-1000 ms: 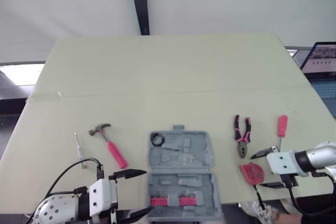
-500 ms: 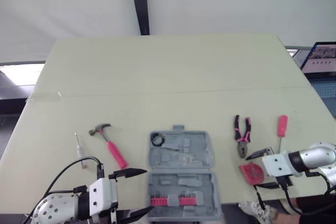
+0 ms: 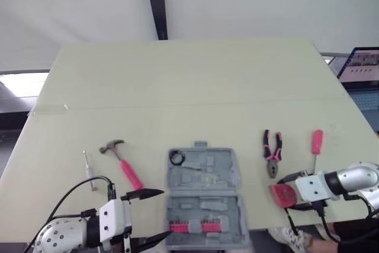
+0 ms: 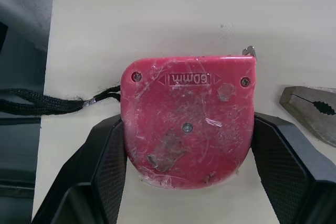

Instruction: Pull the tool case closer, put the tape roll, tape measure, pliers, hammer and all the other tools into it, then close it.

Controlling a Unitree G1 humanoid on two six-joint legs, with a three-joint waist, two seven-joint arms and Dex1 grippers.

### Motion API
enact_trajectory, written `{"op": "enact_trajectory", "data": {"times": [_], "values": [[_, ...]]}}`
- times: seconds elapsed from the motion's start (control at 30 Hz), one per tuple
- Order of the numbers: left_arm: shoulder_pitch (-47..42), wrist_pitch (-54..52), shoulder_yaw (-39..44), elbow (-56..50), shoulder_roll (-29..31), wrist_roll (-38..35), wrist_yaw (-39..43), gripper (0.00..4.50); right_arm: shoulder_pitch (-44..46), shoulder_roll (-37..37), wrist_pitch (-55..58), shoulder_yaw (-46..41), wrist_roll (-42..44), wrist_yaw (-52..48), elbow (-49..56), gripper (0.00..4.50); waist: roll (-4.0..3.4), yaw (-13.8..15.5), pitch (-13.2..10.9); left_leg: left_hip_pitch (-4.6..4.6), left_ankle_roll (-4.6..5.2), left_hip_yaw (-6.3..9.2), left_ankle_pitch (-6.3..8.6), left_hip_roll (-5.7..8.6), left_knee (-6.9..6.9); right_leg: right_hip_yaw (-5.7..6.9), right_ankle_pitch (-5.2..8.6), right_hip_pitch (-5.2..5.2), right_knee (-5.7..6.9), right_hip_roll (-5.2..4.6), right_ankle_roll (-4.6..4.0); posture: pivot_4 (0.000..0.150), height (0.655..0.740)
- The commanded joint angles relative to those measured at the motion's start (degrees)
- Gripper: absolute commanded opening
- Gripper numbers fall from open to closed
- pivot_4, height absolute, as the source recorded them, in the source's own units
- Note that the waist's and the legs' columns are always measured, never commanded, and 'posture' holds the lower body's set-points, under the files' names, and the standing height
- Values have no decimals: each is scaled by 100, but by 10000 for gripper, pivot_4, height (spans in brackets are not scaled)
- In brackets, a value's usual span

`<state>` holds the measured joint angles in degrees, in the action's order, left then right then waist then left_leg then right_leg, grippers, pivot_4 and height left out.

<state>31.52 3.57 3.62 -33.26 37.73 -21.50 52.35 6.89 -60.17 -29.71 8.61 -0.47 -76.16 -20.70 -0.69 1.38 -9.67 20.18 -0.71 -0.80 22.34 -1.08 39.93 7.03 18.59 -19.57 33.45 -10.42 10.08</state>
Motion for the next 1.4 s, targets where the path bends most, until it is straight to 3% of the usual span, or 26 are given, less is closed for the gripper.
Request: {"op": "enact_trajectory", "data": {"times": [0.03,0.3,0.63,0.77,0.9,1.4], "values": [[17,-8,179,-26,-30,-235,3,45000,-257,-339,1146,-396,386,27,931,29476,-3,11,-1,2,0,1,0,0,1,0,0,-1,0,0,0,1500,7400],[-328,-184,487,349,90,-371,97,45000,-391,-1028,4518,-1074,1305,76,3939,29476,-10,4,-4,4,-1,5,0,-1,0,3,0,-4,1,1,0,1500,7400],[-610,-207,453,485,16,-267,79,45000,1910,-810,7800,923,673,382,5617,29476,-10,-15,-6,15,-2,9,1,1,0,2,0,-18,3,0,-1,1500,7400],[-611,-203,350,435,-38,-194,28,45000,3130,-351,8768,2431,-237,524,5624,29476,-11,-53,-6,18,-3,6,1,0,0,-1,0,-29,12,0,-1,1500,7400],[-636,-230,338,400,-42,-203,11,45000,3839,65,9337,3351,-672,606,5461,29476,-10,-70,-6,24,-3,6,1,1,-1,-2,0,-40,17,0,-1,1500,7400],[-745,-275,422,457,-179,-207,-180,45000,4774,1177,9602,4755,-1228,1004,4566,29476,-11,-181,-6,49,-7,-6,-1,1,-3,-4,1,-90,43,-2,-1,1500,7400]]}}
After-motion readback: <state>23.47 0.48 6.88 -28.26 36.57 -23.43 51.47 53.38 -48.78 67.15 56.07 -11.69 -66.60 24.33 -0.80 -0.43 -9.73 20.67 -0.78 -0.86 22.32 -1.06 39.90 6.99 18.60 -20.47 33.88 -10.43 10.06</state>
